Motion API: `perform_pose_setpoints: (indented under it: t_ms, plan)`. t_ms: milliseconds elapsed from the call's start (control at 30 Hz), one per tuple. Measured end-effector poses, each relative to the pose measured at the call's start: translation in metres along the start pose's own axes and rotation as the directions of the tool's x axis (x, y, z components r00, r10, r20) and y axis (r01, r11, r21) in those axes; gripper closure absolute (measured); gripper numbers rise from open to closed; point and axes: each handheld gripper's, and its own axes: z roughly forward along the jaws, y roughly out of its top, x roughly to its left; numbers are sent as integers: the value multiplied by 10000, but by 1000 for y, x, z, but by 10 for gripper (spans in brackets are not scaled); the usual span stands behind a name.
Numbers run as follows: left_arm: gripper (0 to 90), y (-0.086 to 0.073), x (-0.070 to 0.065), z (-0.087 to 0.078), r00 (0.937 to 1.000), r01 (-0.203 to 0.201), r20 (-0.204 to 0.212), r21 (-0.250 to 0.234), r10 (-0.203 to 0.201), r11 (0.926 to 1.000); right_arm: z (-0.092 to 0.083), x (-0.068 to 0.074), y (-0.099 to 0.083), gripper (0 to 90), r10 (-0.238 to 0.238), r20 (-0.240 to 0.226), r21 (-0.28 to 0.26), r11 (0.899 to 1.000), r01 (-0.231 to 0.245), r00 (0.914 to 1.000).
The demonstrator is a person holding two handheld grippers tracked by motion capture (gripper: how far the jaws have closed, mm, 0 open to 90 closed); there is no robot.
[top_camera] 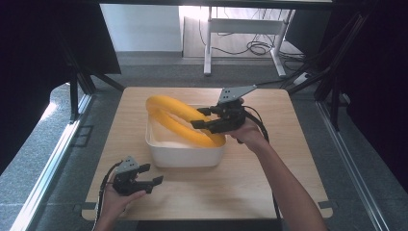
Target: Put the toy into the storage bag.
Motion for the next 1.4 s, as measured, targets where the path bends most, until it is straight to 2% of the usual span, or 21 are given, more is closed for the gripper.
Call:
perform_pose_setpoints:
  t_ms: [67,233,400,733,1000,1167,1400]
  plan:
    - [263,0,0,0,10000,-5,-3,1,5,10000,-2,-1,-2,437,36,258,-87,10000,-34,9997]
    - [264,0,0,0,10000,6,-18,-4,-6,10000,-11,-3,-6,386,176,533,-374,9992,-156,9984]
    - [263,0,-1,0,10000,-1,-6,0,1,10000,-17,-2,-8,355,102,811,-396,9992,-70,9967]
    - [263,0,0,-1,10000,25,-46,-34,-25,10000,-41,3,-16,297,281,1386,-951,9954,-150,9900]
    - [263,0,0,-1,10000,32,-89,-27,-32,10000,-67,11,-45,304,247,1921,-893,9960,-76,9811]
    - [264,1,1,-1,9999,33,-122,-34,-34,10000,-78,8,-65,305,547,2134,-894,9953,-362,9754]
    - [263,0,1,-1,9999,64,-116,-18,-64,10000,-91,7,-94,310,932,2622,-1011,9925,-687,9605]
